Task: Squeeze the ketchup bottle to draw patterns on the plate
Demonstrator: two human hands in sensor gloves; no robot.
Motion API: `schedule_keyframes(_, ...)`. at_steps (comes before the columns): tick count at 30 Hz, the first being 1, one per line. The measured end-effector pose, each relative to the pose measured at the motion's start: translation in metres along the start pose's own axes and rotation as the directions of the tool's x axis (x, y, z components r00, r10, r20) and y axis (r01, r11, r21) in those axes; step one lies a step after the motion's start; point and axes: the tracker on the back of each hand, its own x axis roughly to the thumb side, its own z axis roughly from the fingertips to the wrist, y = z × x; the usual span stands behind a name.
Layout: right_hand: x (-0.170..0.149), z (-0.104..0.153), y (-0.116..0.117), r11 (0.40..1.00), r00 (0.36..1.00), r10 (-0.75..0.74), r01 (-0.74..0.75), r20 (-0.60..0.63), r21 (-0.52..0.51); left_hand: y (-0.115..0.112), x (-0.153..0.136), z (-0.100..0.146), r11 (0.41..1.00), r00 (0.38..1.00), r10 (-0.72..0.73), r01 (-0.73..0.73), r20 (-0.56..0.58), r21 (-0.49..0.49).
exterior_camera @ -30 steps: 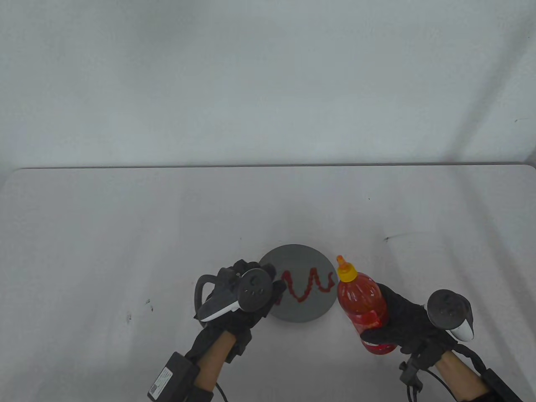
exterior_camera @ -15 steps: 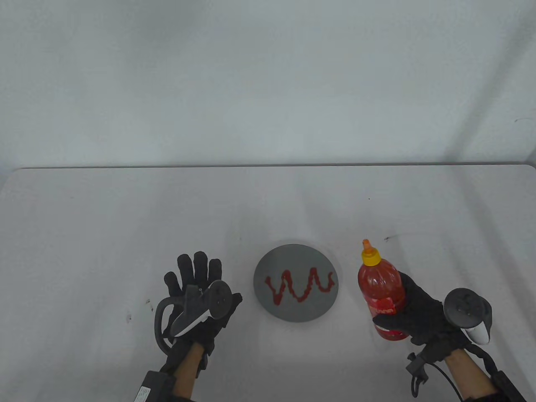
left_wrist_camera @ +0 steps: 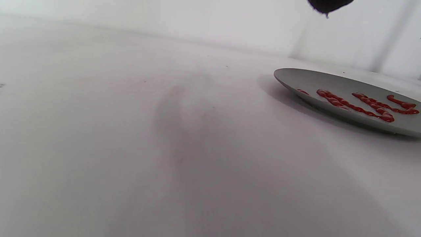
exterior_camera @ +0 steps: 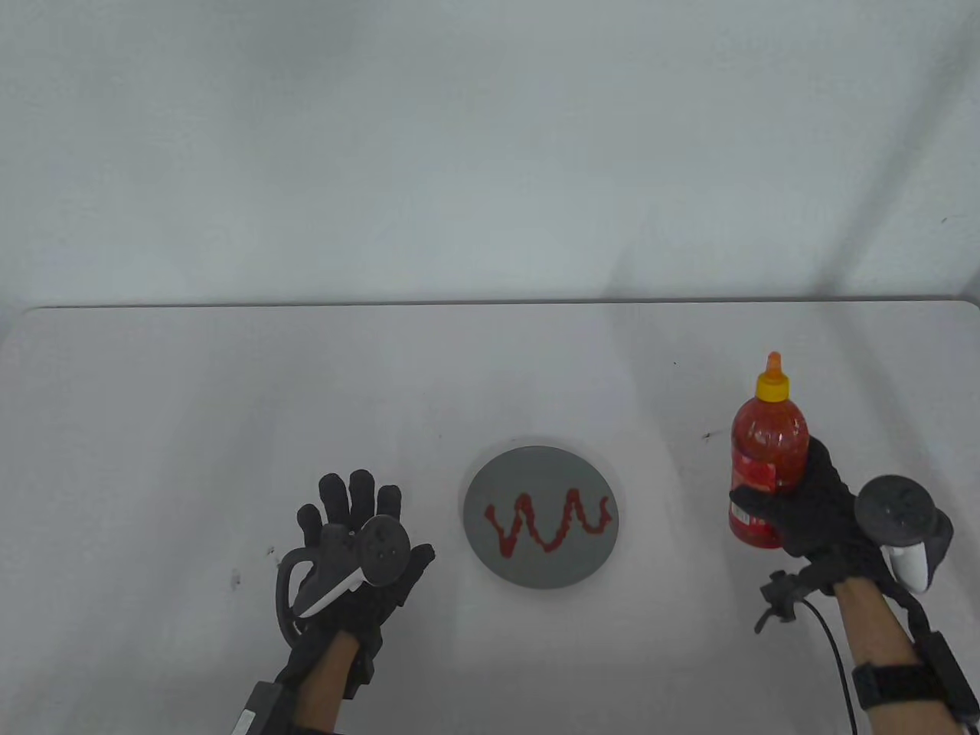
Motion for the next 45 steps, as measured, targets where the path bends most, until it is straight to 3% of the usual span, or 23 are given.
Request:
schedule_keyframes(7, -0.036, -0.07, 0.028, 0.991, 0.986, 0.051, -0.07, -0.16, -0.11, 0.001, 0.002, -0.003, 1.0, 1.0, -0.007, 0.007, 0.001, -0.005)
schedule_keyframes(12, -0.064, -0.088, 0.039, 0.984, 0.97, 0.095, -0.125, -0.223, -0.124, -0.001, -0.004, -0.008, 0.999, 1.0, 0.031, -0.031, -0.001, -0.009)
schedule_keyframes(14, -0.072, -0.089, 0.039, 0.985, 0.972, 0.034, -0.072, -0.231, -0.157, -0.003, -0.006, -0.01, 0.998, 0.998, 0.055, -0.055, 0.005, -0.008)
schedule_keyframes(19, -0.078, -0.079, 0.034, 0.982, 0.959, 0.003, -0.056, -0.282, -0.181, -0.003, -0.006, -0.012, 0.998, 0.998, 0.058, -0.058, 0.004, -0.005)
schedule_keyframes(25, -0.075, -0.072, 0.029, 0.979, 0.955, 0.175, -0.195, -0.24, -0.063, -0.003, -0.006, -0.013, 0.997, 0.997, 0.069, -0.069, 0.022, 0.015)
schedule_keyframes(31, -0.079, -0.058, 0.025, 0.984, 0.937, 0.172, -0.176, -0.303, 0.014, 0.0, -0.009, -0.01, 0.997, 0.997, 0.072, -0.073, 0.009, 0.034)
schedule_keyframes(38, -0.036, -0.037, 0.014, 0.913, 0.836, 0.409, -0.373, -0.365, 0.167, -0.001, -0.012, -0.008, 0.994, 0.995, 0.103, -0.103, 0.008, 0.043)
schedule_keyframes(41, -0.011, -0.02, 0.008, 0.838, 0.786, 0.544, -0.495, -0.292, 0.228, -0.002, -0.012, -0.006, 0.993, 0.994, 0.107, -0.107, 0.004, 0.045)
schedule_keyframes(45, 0.024, 0.003, 0.002, 0.809, 0.8, 0.58, -0.545, -0.153, 0.22, -0.004, -0.012, -0.005, 0.992, 0.993, 0.118, -0.118, 0.009, 0.05)
